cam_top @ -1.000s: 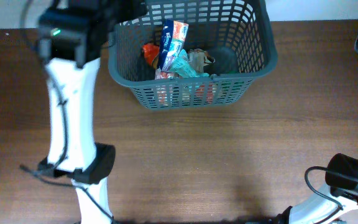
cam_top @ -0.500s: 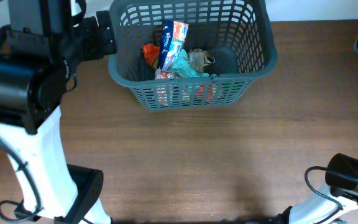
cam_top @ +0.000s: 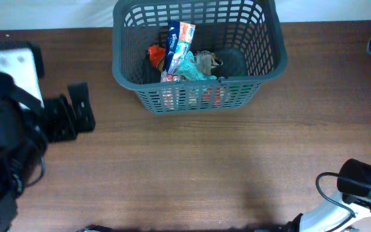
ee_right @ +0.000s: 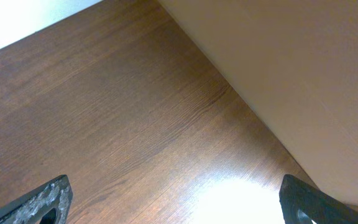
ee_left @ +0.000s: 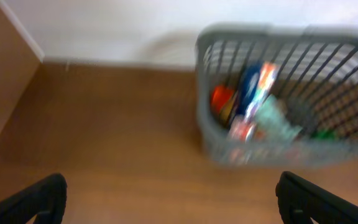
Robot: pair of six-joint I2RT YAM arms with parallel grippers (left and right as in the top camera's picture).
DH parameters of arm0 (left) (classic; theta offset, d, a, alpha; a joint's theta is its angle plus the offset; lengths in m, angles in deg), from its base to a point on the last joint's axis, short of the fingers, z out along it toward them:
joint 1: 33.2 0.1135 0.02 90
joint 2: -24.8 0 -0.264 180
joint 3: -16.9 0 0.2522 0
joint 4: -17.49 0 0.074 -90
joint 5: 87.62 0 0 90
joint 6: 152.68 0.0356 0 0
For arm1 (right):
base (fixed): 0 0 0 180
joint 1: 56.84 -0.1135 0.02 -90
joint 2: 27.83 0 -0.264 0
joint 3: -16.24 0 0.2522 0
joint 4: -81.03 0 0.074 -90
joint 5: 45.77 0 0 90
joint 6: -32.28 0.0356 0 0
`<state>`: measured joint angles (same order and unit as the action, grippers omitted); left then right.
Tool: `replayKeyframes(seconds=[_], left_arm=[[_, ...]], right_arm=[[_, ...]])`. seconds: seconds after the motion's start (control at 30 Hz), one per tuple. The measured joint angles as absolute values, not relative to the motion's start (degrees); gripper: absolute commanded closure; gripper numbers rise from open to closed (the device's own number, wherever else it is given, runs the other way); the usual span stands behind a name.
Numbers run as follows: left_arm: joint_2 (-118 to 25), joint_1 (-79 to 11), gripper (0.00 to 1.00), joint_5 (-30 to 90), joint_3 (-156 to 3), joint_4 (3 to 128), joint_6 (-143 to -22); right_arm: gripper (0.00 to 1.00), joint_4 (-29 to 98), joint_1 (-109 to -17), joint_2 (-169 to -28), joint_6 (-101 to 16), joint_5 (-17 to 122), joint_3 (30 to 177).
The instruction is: Pack container
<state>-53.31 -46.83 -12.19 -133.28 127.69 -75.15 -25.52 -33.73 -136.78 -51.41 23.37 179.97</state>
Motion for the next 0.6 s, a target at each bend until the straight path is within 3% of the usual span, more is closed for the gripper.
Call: replayKeyframes(seconds=[0.27, 0.6], left_arm=[[-38.0, -46.8, 0.01, -14.9, -103.5, 120.5, -77.5], [-21.8, -46.8, 0.01, -14.7, -80.2, 119.0, -87.0]], right_arm=[[0.01, -25.5, -33.7, -136.8, -51.4, 23.4, 180.0], [0.01, -25.5, -33.7, -136.8, -51.4, 23.4, 180.0]])
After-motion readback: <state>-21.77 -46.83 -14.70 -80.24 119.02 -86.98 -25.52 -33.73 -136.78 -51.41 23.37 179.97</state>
